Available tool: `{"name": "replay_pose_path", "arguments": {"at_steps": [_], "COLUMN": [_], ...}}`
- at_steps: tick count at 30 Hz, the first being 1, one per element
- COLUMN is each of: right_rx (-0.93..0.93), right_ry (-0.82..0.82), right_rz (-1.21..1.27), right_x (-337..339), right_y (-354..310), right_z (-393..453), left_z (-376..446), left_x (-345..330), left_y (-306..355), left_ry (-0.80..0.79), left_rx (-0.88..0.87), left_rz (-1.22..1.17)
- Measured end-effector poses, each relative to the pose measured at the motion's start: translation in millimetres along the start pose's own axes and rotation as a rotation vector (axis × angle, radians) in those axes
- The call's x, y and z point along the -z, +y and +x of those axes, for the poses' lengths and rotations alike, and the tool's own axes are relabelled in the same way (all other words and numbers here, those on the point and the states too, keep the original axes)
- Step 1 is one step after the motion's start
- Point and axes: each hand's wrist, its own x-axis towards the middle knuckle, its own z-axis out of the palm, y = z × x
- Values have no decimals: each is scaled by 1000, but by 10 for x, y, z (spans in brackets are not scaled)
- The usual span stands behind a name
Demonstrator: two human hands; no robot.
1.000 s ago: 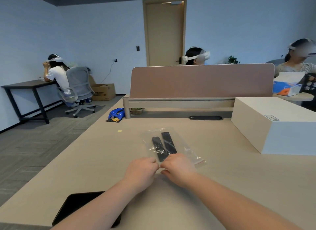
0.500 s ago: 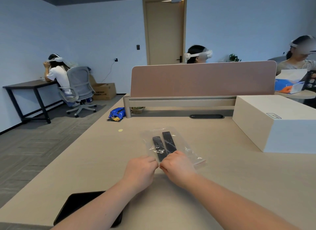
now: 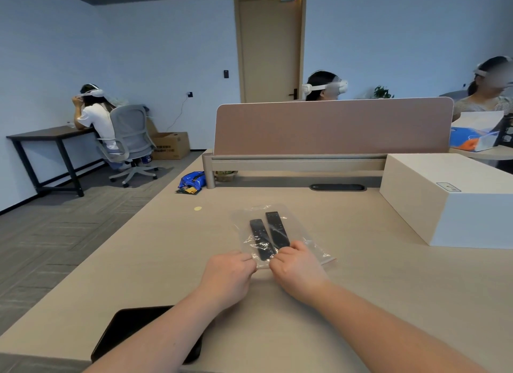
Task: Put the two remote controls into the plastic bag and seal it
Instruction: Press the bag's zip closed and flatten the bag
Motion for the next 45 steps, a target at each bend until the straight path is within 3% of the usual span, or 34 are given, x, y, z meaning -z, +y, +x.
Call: {"name": "replay_pose_path", "arguments": {"at_steps": [13, 30, 40, 45], "right_rx": [-126, -252, -360, -357], "right_ry": [-151, -313, -490, -514], "right_rz": [-102, -102, 162, 208], "right_x": [75, -6, 138, 143], "right_y": [390, 773, 765, 780], "right_z": [-369, -737, -684, -712], "left_z": [-13, 35, 56, 94], "left_x": [21, 75, 113, 153], "left_y": [17, 21, 14, -27], "left_ry": [-58, -59, -323, -449], "left_rx": [49, -30, -21, 101], "left_rz": [1, 34, -84, -197]}}
